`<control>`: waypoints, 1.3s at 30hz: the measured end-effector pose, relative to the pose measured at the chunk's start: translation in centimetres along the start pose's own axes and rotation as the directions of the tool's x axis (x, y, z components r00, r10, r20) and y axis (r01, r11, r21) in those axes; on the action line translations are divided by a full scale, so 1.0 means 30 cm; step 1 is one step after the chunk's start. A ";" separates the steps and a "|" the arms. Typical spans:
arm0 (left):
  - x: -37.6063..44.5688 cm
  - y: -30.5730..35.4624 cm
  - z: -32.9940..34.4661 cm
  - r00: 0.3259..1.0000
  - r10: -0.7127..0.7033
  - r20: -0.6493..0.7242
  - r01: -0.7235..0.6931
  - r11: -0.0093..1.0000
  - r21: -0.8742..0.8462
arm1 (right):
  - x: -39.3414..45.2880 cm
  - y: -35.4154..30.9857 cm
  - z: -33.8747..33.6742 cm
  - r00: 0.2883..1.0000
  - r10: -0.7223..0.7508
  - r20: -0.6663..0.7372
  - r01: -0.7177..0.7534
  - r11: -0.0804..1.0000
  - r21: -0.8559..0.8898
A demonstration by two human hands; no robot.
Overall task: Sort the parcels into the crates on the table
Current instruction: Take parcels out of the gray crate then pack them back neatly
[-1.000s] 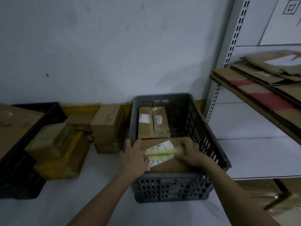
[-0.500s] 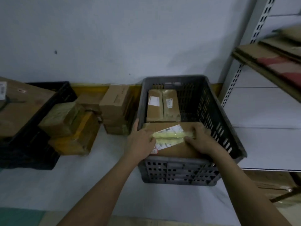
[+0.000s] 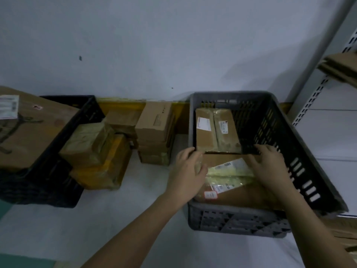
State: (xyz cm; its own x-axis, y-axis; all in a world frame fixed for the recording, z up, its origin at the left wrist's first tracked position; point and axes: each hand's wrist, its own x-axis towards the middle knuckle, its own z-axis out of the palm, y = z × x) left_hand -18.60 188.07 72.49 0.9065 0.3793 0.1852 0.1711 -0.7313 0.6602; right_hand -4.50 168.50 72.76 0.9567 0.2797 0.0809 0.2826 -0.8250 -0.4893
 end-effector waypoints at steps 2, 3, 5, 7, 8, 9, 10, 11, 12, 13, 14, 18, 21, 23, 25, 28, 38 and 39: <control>0.062 -0.079 -0.071 0.999 -0.053 -0.008 0.053 0.998 0.036 | 0.027 -0.111 0.013 0.994 -0.086 -0.071 0.092 0.993 0.080; 0.100 -0.127 -0.111 0.995 -0.103 -0.012 0.103 0.993 0.050 | 0.043 -0.174 0.022 0.989 -0.123 -0.084 0.134 0.981 0.140; 0.178 -0.232 -0.191 0.976 -0.215 -0.017 0.216 0.975 0.055 | 0.076 -0.305 0.049 0.982 -0.176 -0.073 0.190 0.938 0.290; 0.249 -0.336 -0.266 0.952 -0.305 -0.030 0.306 0.952 0.030 | 0.110 -0.441 0.091 0.977 -0.212 -0.023 0.202 0.885 0.419; 0.283 -0.386 -0.300 0.942 -0.334 -0.031 0.334 0.943 -0.005 | 0.130 -0.506 0.120 0.976 -0.219 0.018 0.186 0.865 0.466; 0.313 -0.431 -0.329 0.935 -0.355 -0.029 0.353 0.934 -0.047 | 0.151 -0.567 0.156 0.973 -0.221 0.065 0.160 0.852 0.499; 0.341 -0.473 -0.354 0.928 -0.372 -0.024 0.369 0.926 -0.087 | 0.173 -0.624 0.197 0.969 -0.219 0.116 0.130 0.847 0.515; 0.369 -0.513 -0.373 0.923 -0.384 -0.017 0.379 0.917 -0.121 | 0.198 -0.676 0.245 0.962 -0.213 0.169 0.098 0.852 0.514; 0.396 -0.551 -0.385 0.920 -0.391 -0.010 0.385 0.911 -0.150 | 0.224 -0.723 0.295 0.954 -0.200 0.222 0.064 0.864 0.500; 0.419 -0.584 -0.391 0.918 -0.396 -0.003 0.389 0.904 -0.175 | 0.250 -0.762 0.346 0.946 -0.176 0.273 0.026 0.879 0.477; 0.440 -0.614 -0.391 0.915 -0.404 0.009 0.397 0.896 -0.196 | 0.275 -0.793 0.392 0.937 -0.143 0.318 -0.016 0.893 0.450; 0.496 -0.709 -0.364 0.892 -0.441 0.104 0.452 0.850 -0.271 | 0.347 -0.853 0.525 0.897 0.047 0.440 -0.224 0.905 0.362; 0.523 -0.753 -0.345 0.898 -0.400 0.183 0.440 0.834 -0.334 | 0.369 -0.859 0.579 0.859 0.132 0.494 -0.337 0.873 0.353; 0.538 -0.770 -0.338 0.905 -0.369 0.213 0.424 0.831 -0.360 | 0.373 -0.860 0.597 0.852 0.153 0.501 -0.376 0.844 0.382; 0.548 -0.780 -0.337 0.907 -0.364 0.212 0.420 0.820 -0.389 | 0.370 -0.862 0.604 0.856 0.161 0.491 -0.389 0.825 0.409; 0.556 -0.786 -0.345 0.898 -0.389 0.205 0.439 0.788 -0.431 | 0.362 -0.865 0.606 0.860 0.162 0.485 -0.401 0.801 0.444; 0.546 -0.710 -0.418 0.908 -0.386 0.164 0.383 0.603 -0.699 | 0.327 -0.877 0.499 0.895 0.036 0.444 -0.399 0.506 0.764; 0.540 -0.691 -0.421 0.908 -0.390 0.152 0.375 0.599 -0.707 | 0.324 -0.875 0.485 0.905 0.029 0.425 -0.384 0.488 0.784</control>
State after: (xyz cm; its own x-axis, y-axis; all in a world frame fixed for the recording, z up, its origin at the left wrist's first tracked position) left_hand -12.33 216.55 71.00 0.8151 0.5438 -0.1995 0.1697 0.1052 0.9799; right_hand -3.64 200.03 73.76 0.8440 0.4377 -0.3098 -0.2843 -0.1247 -0.9506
